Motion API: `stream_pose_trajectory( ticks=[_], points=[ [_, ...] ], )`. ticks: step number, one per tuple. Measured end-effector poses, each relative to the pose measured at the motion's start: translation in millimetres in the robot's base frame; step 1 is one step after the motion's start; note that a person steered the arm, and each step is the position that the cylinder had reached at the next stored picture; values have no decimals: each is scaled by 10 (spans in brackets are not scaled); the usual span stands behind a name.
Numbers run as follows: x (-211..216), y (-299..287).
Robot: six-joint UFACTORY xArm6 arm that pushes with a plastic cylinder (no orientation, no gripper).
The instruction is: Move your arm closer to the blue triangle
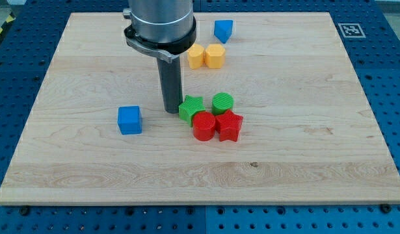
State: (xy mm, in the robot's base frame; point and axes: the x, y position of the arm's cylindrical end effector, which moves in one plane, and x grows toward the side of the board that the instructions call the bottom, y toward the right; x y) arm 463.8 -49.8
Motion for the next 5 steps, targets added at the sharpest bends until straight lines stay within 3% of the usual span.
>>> stream_pose_trajectory(
  ticks=[2,5],
  points=[
    [-6,9],
    [-350,109]
  ],
)
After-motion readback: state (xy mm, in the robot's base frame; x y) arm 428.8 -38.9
